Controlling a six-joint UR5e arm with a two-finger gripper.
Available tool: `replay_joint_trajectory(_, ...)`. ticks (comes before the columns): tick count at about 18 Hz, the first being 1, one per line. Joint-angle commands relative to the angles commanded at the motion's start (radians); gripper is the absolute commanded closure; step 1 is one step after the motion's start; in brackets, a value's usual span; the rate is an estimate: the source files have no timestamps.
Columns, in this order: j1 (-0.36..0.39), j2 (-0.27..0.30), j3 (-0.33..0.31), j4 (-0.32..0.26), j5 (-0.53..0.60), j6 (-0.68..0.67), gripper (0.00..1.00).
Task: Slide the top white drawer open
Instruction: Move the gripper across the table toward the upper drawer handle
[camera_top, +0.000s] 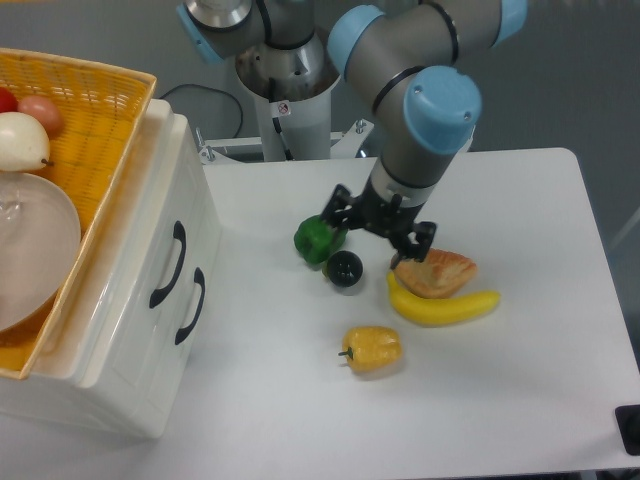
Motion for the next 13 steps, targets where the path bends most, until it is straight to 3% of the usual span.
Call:
replay_joint_trajectory(11, -0.084, -0.034, 0.032, -0.002, -0.042, -0.301, 0.0)
replay_joint_trajectory(13, -0.106, -0.032, 0.031, -0.003, -0.039, -0.307, 0.0)
